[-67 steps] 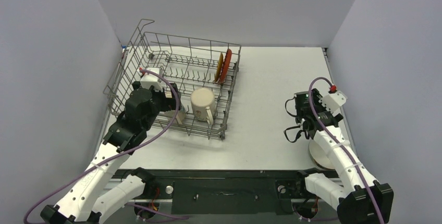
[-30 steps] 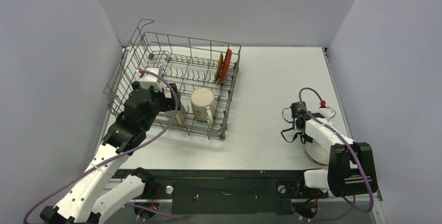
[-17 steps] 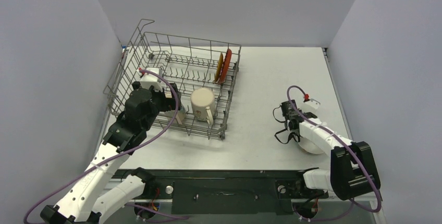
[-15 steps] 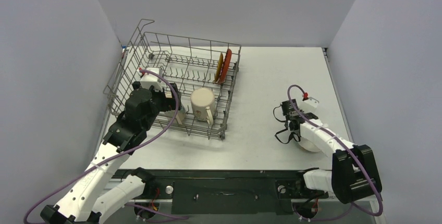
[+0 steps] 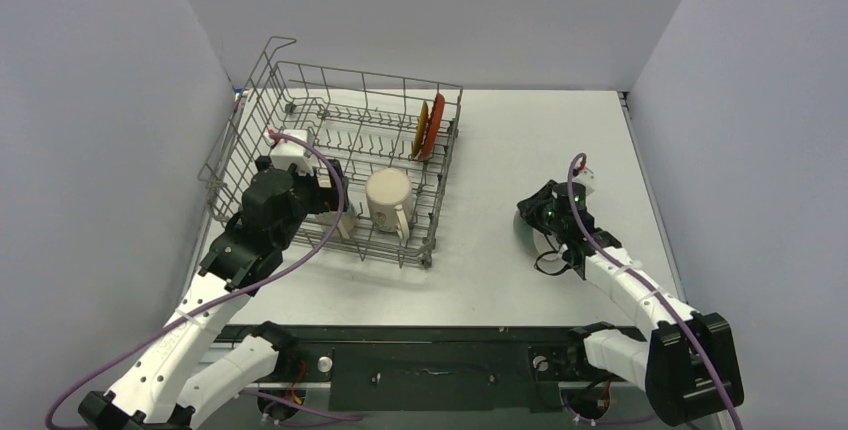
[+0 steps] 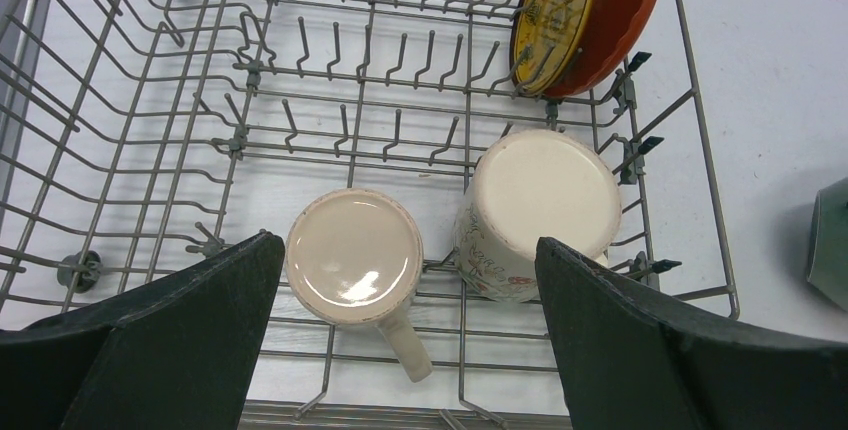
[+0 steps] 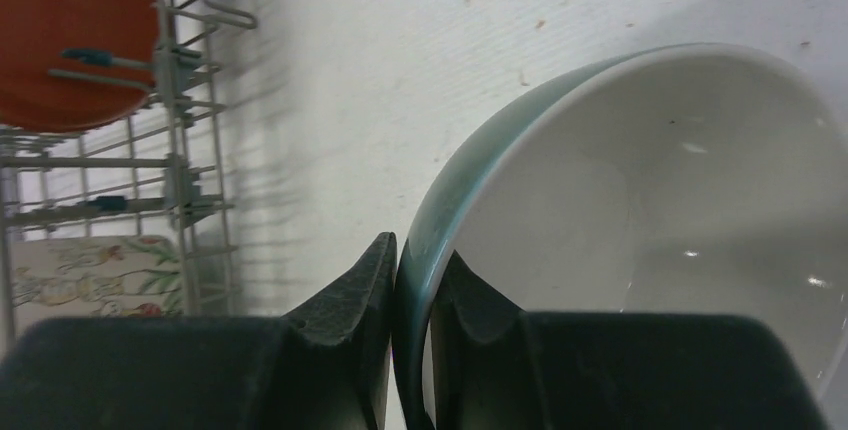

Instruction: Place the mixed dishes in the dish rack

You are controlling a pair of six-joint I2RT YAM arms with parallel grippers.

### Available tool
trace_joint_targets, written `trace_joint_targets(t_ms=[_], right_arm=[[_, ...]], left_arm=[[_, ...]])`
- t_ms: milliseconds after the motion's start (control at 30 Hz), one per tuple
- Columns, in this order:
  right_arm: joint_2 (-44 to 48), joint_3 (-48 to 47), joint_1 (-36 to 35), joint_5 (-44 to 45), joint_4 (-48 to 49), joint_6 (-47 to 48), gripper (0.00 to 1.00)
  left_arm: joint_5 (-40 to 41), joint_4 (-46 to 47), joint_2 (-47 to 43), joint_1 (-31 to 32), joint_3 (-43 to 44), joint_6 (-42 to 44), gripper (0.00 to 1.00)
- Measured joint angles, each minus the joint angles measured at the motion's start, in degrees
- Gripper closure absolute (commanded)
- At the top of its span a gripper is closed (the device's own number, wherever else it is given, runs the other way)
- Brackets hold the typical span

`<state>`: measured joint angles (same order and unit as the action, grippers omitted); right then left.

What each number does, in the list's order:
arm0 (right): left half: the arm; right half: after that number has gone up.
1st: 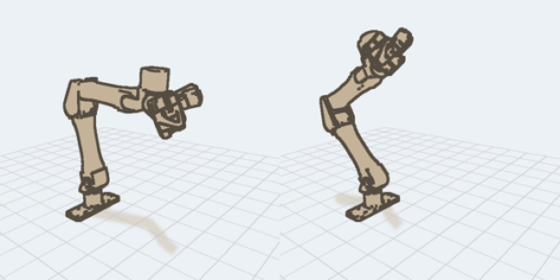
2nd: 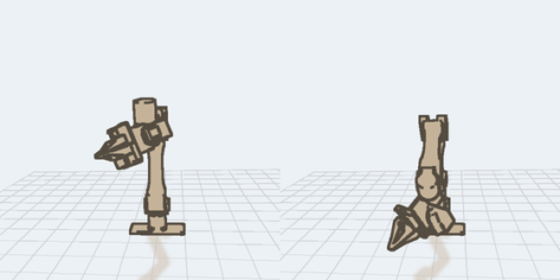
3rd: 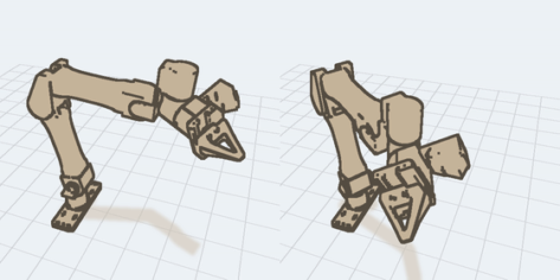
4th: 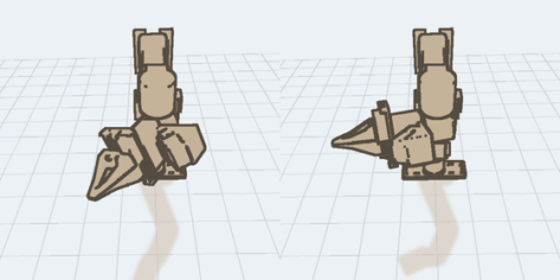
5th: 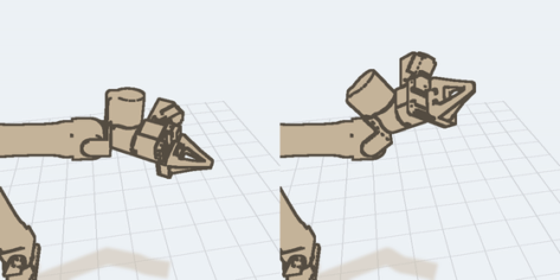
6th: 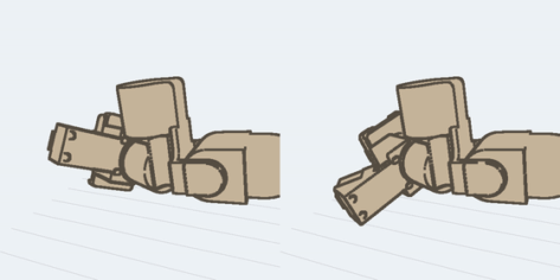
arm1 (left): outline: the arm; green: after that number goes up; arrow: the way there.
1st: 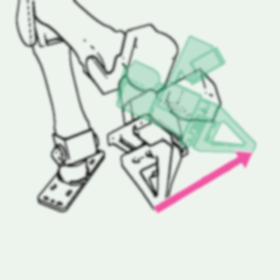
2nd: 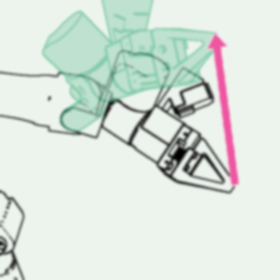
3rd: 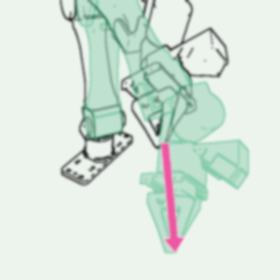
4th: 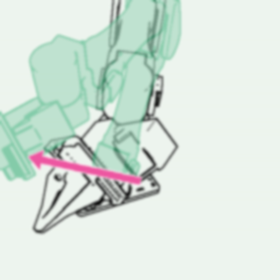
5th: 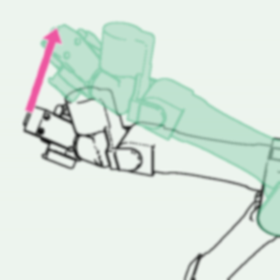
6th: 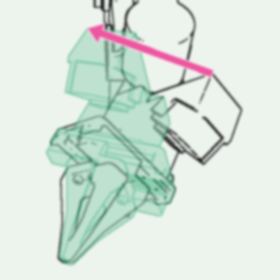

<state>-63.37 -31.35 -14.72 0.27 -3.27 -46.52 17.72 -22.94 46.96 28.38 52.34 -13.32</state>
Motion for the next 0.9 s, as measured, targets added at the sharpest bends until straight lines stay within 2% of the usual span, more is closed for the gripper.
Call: trace_joint_targets(t_ms=[333, 667, 800, 900], right_arm=[[1.5, 4.7, 0.1, -11.1, 11.6, -7.6, 1.0], [0.8, 5.9, -1.4, -20.1, 24.7, -26.4, 1.0], [4.3, 4.5, -2.3, -20.1, 23.1, -29.3, 1.0], [7.1, 2.7, -3.2, -19.4, 21.8, -29.9, 1.0]], left_arm=[[-0.4, 0.0, 0.5, 0.0, 0.0, 0.0, 0.04], [-3.3, 0.9, 1.2, -0.1, -0.1, 0.0, 0.03], [-8.0, 2.2, 1.7, -0.4, -0.3, 0.1, 0.03], [-14.8, 3.4, 2.7, -0.5, -0.3, 0.1, 0.03]])
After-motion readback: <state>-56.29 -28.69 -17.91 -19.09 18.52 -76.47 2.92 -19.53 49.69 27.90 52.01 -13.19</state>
